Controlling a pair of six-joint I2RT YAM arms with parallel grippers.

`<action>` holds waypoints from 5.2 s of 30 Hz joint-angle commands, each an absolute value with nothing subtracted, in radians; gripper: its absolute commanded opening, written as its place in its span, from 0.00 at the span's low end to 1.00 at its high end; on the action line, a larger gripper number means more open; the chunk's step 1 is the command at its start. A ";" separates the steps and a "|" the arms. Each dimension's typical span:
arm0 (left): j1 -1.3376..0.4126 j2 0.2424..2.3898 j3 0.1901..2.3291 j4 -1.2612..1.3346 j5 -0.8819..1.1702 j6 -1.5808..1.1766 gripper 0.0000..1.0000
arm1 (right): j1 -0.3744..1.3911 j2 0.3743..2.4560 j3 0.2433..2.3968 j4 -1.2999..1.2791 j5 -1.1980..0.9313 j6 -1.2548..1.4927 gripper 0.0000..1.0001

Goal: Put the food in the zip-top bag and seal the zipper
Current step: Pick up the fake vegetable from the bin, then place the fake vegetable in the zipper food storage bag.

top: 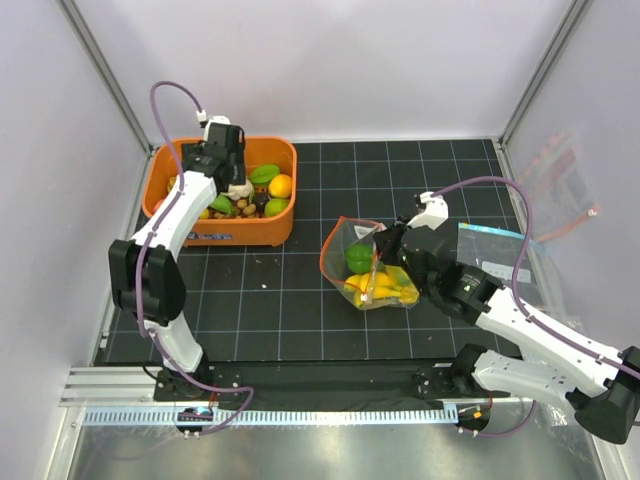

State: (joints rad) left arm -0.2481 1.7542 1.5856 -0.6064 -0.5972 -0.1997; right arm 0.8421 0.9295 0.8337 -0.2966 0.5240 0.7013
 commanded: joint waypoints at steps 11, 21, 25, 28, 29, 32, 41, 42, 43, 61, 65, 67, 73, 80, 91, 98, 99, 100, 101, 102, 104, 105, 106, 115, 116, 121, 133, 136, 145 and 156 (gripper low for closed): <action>-0.061 1.896 1.727 -0.565 -0.221 -0.198 1.00 | 0.841 0.956 0.838 -0.245 0.505 0.689 0.01; -0.072 1.980 1.802 -0.517 -0.156 0.021 1.00 | 0.841 0.945 0.836 -0.241 0.495 0.689 0.01; -0.074 2.034 1.848 -0.545 -0.123 0.083 1.00 | 0.841 0.950 0.833 -0.239 0.486 0.689 0.01; -0.074 2.066 1.865 -0.548 -0.071 0.152 1.00 | 0.841 0.959 0.833 -0.235 0.480 0.692 0.01; -0.074 2.084 1.894 -0.552 -0.075 0.159 1.00 | 0.841 0.960 0.833 -0.235 0.477 0.692 0.01; -0.075 2.163 1.975 -0.607 -0.106 0.161 0.99 | 0.839 0.968 0.834 -0.233 0.472 0.693 0.01; -0.074 2.318 2.171 -0.834 -0.086 0.094 0.47 | 0.841 0.950 0.831 -0.235 0.482 0.690 0.01; -0.074 2.312 2.165 -0.830 -0.080 0.089 0.42 | 0.841 0.948 0.830 -0.235 0.483 0.690 0.01; -0.074 2.303 2.158 -0.827 -0.074 0.086 0.36 | 0.841 0.948 0.830 -0.235 0.482 0.692 0.01; -0.103 1.953 1.936 -0.664 -0.074 -0.057 0.00 | 0.841 0.950 0.828 -0.233 0.482 0.690 0.01; -0.103 1.847 1.862 -0.608 -0.011 -0.118 0.00 | 0.841 0.950 0.828 -0.232 0.479 0.692 0.01; -0.101 1.803 1.812 -0.580 0.037 -0.156 0.00 | 0.841 0.950 0.828 -0.230 0.477 0.692 0.01; -0.103 1.677 1.727 -0.511 0.119 -0.241 0.00 | 0.841 0.951 0.828 -0.232 0.476 0.693 0.01; -0.135 1.602 1.700 -0.479 0.176 -0.310 0.00 | 0.841 0.960 0.828 -0.229 0.477 0.693 0.01; -0.283 1.457 1.643 -0.459 0.253 -0.373 0.00 | 0.842 0.965 0.830 -0.226 0.474 0.693 0.01; -0.483 1.339 1.575 -0.443 0.258 -0.396 0.00 | 0.841 0.954 0.830 -0.229 0.476 0.687 0.01; -0.511 1.327 1.554 -0.431 0.255 -0.400 0.00 | 0.841 0.953 0.830 -0.227 0.477 0.684 0.01; -0.535 1.316 1.545 -0.428 0.253 -0.402 0.00 | 0.841 0.950 0.830 -0.230 0.479 0.684 0.01; -0.555 1.306 1.537 -0.426 0.250 -0.408 0.00 | 0.841 0.948 0.830 -0.230 0.480 0.684 0.01; -0.601 1.286 1.516 -0.414 0.252 -0.419 0.00 | 0.841 0.940 0.830 -0.232 0.482 0.686 0.01; -0.646 1.263 1.490 -0.394 0.245 -0.433 0.00 | 0.842 0.930 0.828 -0.233 0.483 0.690 0.01; -0.685 1.240 1.455 -0.376 0.241 -0.446 0.00 | 0.842 0.917 0.825 -0.233 0.483 0.693 0.01; -0.710 1.230 1.438 -0.344 0.235 -0.449 0.00 | 0.841 0.911 0.824 -0.232 0.488 0.695 0.01; -0.847 1.224 1.261 -0.138 0.193 -0.480 0.00 | 0.841 0.816 0.772 -0.176 0.457 0.700 0.01; -0.863 1.245 1.264 -0.135 0.190 -0.477 0.00 | 0.839 0.802 0.769 -0.173 0.456 0.701 0.01; -0.925 1.278 1.253 -0.081 0.173 -0.450 0.01 | 0.841 0.743 0.739 -0.123 0.431 0.695 0.01; -0.982 1.385 1.166 0.078 0.204 -0.332 0.00 | 0.841 0.640 0.695 -0.115 0.480 0.721 0.01; -0.985 1.390 1.147 0.072 0.146 -0.264 0.00 | 0.841 0.656 0.710 -0.147 0.495 0.730 0.01; -1.011 1.399 1.086 0.118 0.236 -0.241 0.00 | 0.841 0.686 0.719 -0.152 0.488 0.745 0.01; -1.012 1.201 1.044 0.090 0.350 -0.204 0.00 | 0.841 0.764 0.698 0.087 0.067 0.776 0.01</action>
